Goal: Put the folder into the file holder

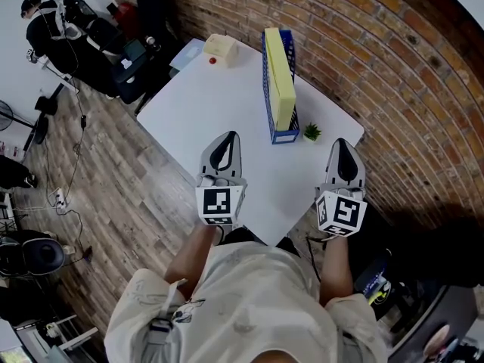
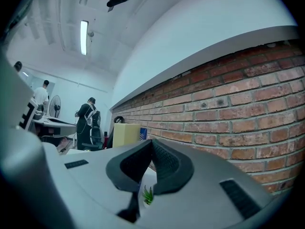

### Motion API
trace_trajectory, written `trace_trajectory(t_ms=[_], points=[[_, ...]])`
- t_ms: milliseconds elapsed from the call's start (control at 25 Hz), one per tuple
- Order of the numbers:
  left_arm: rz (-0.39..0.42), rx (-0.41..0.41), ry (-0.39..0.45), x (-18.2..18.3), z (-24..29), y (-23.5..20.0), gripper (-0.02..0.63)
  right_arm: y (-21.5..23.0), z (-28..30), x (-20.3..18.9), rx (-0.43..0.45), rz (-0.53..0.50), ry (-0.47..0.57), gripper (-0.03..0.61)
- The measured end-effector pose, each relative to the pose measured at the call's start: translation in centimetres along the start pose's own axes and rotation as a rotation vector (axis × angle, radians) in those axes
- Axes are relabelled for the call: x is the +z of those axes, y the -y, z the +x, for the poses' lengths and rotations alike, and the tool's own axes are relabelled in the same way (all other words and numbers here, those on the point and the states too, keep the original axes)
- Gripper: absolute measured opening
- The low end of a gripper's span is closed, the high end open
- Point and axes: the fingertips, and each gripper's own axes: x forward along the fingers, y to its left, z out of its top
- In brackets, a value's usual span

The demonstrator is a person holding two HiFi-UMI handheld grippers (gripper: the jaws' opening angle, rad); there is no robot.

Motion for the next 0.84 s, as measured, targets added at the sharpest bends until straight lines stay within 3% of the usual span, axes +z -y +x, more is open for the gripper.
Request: trace_trajectory(t_ms=[840], points=[[-0.005, 0.023, -0.013, -0.53, -0.29, -0.51, 0.015, -0.86, 0.51, -0.49, 0.033, 0.001, -0.015, 0.02]])
